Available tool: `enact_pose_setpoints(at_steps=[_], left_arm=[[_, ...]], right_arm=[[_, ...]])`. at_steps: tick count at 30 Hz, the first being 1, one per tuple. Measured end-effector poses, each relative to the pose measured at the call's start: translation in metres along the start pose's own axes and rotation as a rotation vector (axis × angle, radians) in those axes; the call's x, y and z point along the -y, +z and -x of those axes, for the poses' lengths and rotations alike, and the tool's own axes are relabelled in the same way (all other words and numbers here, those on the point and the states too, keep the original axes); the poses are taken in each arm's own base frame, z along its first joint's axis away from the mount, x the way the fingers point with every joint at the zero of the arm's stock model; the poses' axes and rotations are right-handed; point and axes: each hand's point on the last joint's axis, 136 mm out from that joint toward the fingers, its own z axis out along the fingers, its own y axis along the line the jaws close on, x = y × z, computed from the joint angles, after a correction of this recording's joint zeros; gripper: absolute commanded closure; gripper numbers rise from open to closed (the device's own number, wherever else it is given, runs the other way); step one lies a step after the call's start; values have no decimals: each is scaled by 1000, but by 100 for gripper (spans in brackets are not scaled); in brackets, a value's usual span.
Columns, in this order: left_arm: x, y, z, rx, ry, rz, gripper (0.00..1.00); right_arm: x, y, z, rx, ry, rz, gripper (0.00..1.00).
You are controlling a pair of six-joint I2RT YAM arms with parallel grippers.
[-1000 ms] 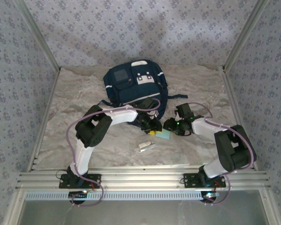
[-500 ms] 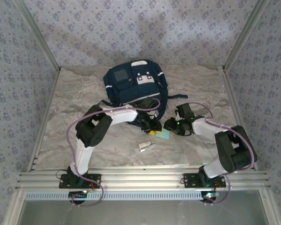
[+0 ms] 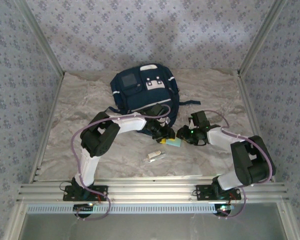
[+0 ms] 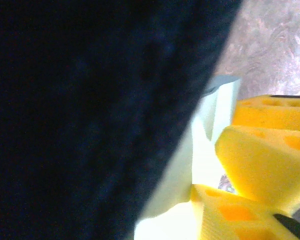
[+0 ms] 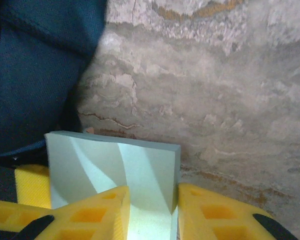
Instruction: Pack books, pencil case, and school supplies into a backpack
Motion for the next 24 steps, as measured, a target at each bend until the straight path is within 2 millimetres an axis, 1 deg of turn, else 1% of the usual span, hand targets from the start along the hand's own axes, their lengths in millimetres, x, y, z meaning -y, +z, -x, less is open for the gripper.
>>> enact_pose_setpoints(at_steps=[2, 5, 10, 13, 14, 16, 18, 21, 24], left_arm=[[3, 0, 1, 4, 3, -12, 76], [7, 0, 3, 12, 10, -29, 81], [9, -6, 5, 24, 10, -39, 81], [12, -15, 10, 47, 12, -48, 81], [14, -20, 11, 56, 13, -54, 81], [18, -31, 16, 77, 16, -68, 80], [27, -48, 23, 114, 17, -94, 78], [42, -73, 34, 173, 26, -141, 77], [61, -99, 44, 239, 47, -204, 77]], right_arm=[[1, 1, -3, -11, 2, 1, 68], [1, 2, -4, -15, 2, 4, 66], [5, -1, -4, -21, 11, 1, 47], [3, -11, -3, -19, 8, 16, 34], [1, -17, -1, -11, 8, 24, 31], [-4, -31, 8, 22, -1, 47, 28], [-12, -48, 20, 66, -14, 82, 28], [-27, -67, 35, 114, -36, 144, 28], [-41, -77, 43, 131, -53, 204, 29]])
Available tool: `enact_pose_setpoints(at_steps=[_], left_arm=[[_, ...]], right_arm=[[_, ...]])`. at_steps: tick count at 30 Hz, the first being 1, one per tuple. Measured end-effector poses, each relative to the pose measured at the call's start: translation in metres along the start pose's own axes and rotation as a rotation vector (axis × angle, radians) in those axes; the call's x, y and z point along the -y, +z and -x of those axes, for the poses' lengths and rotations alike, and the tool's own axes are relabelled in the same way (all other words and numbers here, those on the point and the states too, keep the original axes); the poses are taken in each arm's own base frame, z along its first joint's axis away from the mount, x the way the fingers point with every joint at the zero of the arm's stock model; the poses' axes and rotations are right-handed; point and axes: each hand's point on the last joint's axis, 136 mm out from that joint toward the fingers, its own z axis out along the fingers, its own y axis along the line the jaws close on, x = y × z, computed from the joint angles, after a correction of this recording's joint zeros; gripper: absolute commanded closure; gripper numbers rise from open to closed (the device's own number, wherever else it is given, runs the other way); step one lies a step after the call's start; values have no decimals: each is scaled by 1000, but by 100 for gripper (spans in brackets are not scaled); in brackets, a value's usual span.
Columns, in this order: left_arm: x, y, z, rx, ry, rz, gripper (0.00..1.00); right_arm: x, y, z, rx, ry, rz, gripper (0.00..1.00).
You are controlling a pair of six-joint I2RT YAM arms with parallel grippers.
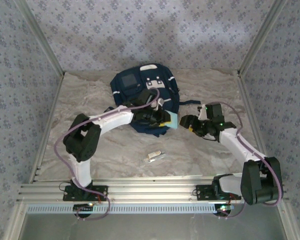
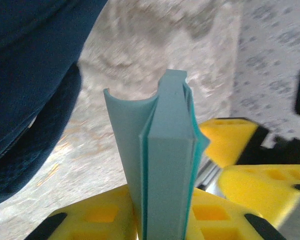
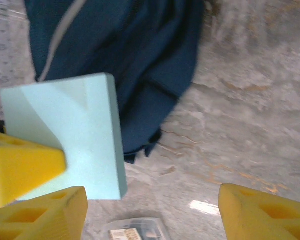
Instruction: Pack books, pencil case, and school supplies into a backpack
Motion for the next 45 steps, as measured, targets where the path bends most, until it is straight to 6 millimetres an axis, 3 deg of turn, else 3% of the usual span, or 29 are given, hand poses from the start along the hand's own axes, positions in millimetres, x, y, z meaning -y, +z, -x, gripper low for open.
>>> enact_pose_setpoints(at_steps=[6, 16, 22, 25, 29, 33, 36, 40, 45], left_arm=[[37, -14, 13, 58, 31, -132, 76], [37, -9, 4, 24, -29, -211, 76], [49, -12, 6, 27, -28, -262, 76], [49, -12, 6, 25, -38, -266, 75], [48, -11, 5, 21, -44, -272, 74], [44, -9, 5, 19, -52, -261, 62], [39, -7, 3, 17, -59, -249, 52], [33, -6, 1, 9, -47, -227, 46], [-1, -9, -1, 14, -15, -79, 44]], right_arm=[[-25, -3, 14, 31, 5, 125, 34], [-60, -12, 30, 70, -10, 286, 45], [-64, -12, 30, 65, -6, 320, 44], [-63, -9, 29, 56, -4, 328, 48], [-62, -8, 28, 51, 3, 331, 76], [-66, -10, 28, 50, -7, 353, 95], [-65, -11, 28, 50, 0, 353, 100], [-61, -14, 31, 57, 10, 345, 100], [-44, -15, 32, 63, 42, 290, 100]])
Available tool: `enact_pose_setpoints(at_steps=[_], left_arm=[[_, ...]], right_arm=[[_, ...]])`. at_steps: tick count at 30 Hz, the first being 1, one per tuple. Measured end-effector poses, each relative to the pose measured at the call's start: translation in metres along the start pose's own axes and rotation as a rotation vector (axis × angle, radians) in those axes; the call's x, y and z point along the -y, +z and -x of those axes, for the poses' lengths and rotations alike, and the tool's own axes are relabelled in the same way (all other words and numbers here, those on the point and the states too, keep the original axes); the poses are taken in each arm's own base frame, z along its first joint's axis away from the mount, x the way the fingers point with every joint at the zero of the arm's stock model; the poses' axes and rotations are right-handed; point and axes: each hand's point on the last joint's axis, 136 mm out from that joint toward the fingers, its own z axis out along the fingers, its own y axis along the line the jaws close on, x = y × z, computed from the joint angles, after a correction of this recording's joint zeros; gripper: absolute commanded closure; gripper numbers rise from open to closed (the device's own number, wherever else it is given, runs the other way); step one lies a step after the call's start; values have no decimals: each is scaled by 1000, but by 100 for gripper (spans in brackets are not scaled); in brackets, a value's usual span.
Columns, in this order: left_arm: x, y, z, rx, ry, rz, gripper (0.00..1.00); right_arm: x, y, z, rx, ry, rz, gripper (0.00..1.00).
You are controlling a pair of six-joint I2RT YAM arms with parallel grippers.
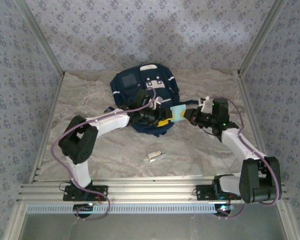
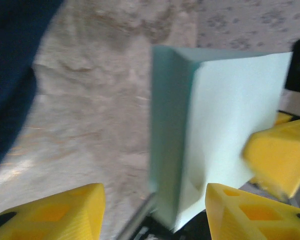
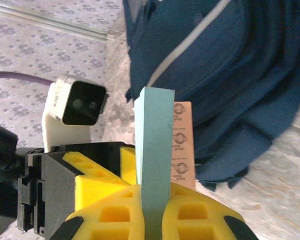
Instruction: Pack books, pencil case, and school supplies into a backpack
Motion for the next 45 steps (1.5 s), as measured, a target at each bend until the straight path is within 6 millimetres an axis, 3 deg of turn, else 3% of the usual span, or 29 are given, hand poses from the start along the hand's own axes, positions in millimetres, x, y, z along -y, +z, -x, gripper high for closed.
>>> enact_pose_setpoints(at_steps=[3, 11, 15, 20, 27, 33, 45], left_arm=[[-20, -12, 10, 36, 64, 158, 45], [-32, -63, 57, 173, 361, 536, 44], [-48, -75, 78, 191, 463, 714, 44], [-80, -70, 96, 149, 554, 882, 44], [-120, -48, 94, 11, 664, 962, 44], [-118, -44, 99, -18, 707, 967, 44], [-107, -31, 83, -46, 743, 947, 43]], right_arm=[[12, -2, -2, -1, 15, -53, 100], [32, -1, -6, -12, 35, -140, 100], [38, -3, -7, -15, 31, -172, 100], [43, -5, -8, -16, 32, -192, 100], [48, -5, -7, -17, 37, -201, 100], [50, -6, -5, -13, 41, -204, 100], [57, -3, -6, -25, 59, -212, 100]])
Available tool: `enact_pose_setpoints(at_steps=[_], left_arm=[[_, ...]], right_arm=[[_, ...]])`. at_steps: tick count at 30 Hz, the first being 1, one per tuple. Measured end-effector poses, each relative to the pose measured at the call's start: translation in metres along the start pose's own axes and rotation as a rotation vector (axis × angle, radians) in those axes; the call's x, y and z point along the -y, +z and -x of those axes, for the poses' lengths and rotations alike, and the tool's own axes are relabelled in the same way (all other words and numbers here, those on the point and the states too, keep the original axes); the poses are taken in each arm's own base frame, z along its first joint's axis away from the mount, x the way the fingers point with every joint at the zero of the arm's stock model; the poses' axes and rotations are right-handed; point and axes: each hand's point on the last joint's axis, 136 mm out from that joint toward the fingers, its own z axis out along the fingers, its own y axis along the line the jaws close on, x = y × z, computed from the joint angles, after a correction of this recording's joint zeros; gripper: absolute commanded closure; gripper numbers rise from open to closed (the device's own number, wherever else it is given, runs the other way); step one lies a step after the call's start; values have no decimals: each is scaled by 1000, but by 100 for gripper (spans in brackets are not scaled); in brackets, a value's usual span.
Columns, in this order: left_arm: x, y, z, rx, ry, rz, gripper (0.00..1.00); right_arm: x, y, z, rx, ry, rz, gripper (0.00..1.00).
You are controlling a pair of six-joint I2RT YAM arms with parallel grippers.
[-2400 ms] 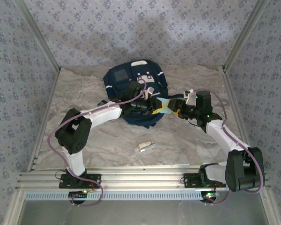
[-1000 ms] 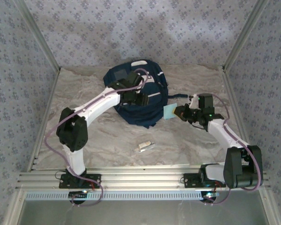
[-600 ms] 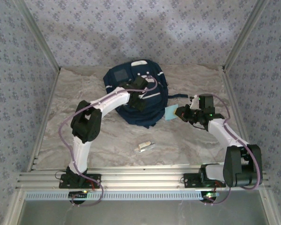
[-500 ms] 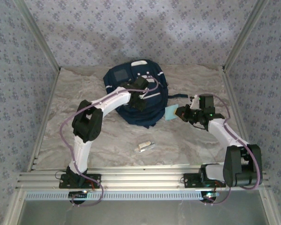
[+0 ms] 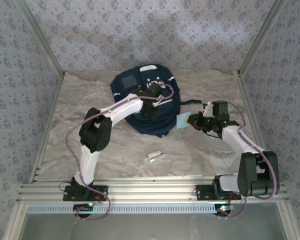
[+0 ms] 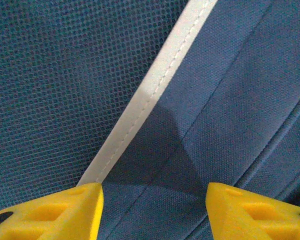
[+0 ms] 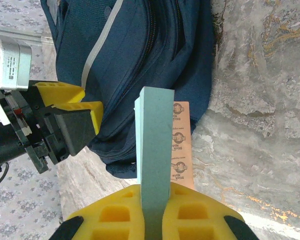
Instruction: Pack books, pencil case, and school supplies into a backpack
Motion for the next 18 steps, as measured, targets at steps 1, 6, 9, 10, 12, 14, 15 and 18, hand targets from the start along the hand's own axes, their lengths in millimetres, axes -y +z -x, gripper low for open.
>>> enact_pose_setpoints(at_steps=[1, 6, 9, 10, 12, 14, 15, 18], left_arm=[[2, 0, -1, -4, 2, -7, 43], [15, -2, -9, -38, 4, -78, 43], [23, -6, -13, -52, 6, -115, 43], [24, -9, -12, -49, 5, -124, 43], [24, -13, -11, -42, 5, -130, 43], [25, -13, -11, -40, 8, -130, 43], [25, -13, -11, -41, 9, -129, 43], [23, -12, -12, -44, 14, -118, 44]], right_arm=[[0, 0, 0, 0, 1, 0, 100], [1, -1, 1, 3, 3, -1, 100], [2, -1, 2, 6, 5, -2, 100], [1, -1, 2, 6, 5, -1, 100], [1, -1, 2, 6, 3, 3, 100], [0, -1, 3, 9, -1, 7, 100], [-1, -1, 3, 9, -1, 8, 100], [-1, -1, 3, 9, -1, 9, 100]])
